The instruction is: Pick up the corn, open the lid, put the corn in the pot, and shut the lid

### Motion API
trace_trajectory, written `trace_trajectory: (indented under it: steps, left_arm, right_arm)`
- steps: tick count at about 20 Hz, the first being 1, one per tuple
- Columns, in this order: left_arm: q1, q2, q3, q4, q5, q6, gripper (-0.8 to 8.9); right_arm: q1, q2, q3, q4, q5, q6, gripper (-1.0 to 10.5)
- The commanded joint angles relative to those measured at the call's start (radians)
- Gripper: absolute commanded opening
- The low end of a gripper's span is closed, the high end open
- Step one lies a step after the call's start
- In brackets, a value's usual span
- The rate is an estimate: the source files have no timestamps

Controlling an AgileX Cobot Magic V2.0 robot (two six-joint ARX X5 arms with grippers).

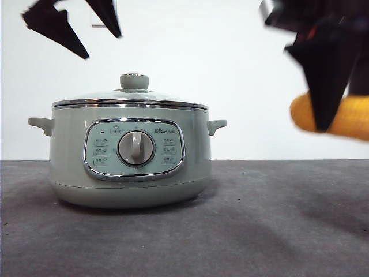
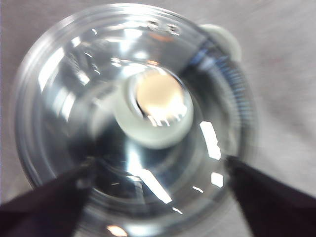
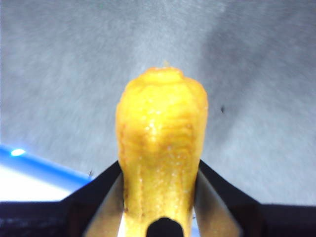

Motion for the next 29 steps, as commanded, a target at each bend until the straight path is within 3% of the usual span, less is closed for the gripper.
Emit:
trace_trajectory:
  steps: [1, 5, 14, 26, 28, 29]
  left_arm:
    - [-0.032, 0.09, 0.09, -0.019, -0.031, 0.052, 6.64]
    - [-0.075, 0.184, 0.185, -0.016, -0.126, 0.053, 6.64]
    - [-0.101, 0.274, 0.188, 0.001, -0.128, 0.058, 6.55]
    - [-0.102, 0.283, 0.188, -0.005, -0.129, 0.081, 1.38]
    - [-0.102, 0.287, 0.188, -0.011, -0.138, 0.1, -0.14]
    - [-0.102, 0.288, 0.188, -0.009, -0.164, 0.103, -0.11]
  right_arm:
    - [0.001, -0.053, 0.0, -0.024, 0.003, -0.003, -0.1]
    - [0.001, -0.115, 0.0, -0.039, 0.003, 0.014, -0.1]
    - [0.002, -0.121, 0.0, -0.039, 0.0, 0.016, -0.1]
    - [0.002, -0.121, 0.0, -0.024, 0.0, 0.016, -0.1]
    - [0.002, -0.121, 0.0, -0.024, 0.0, 0.016, -0.1]
    - [0.002, -0.121, 0.0, -0.024, 0.0, 0.016, -0.1]
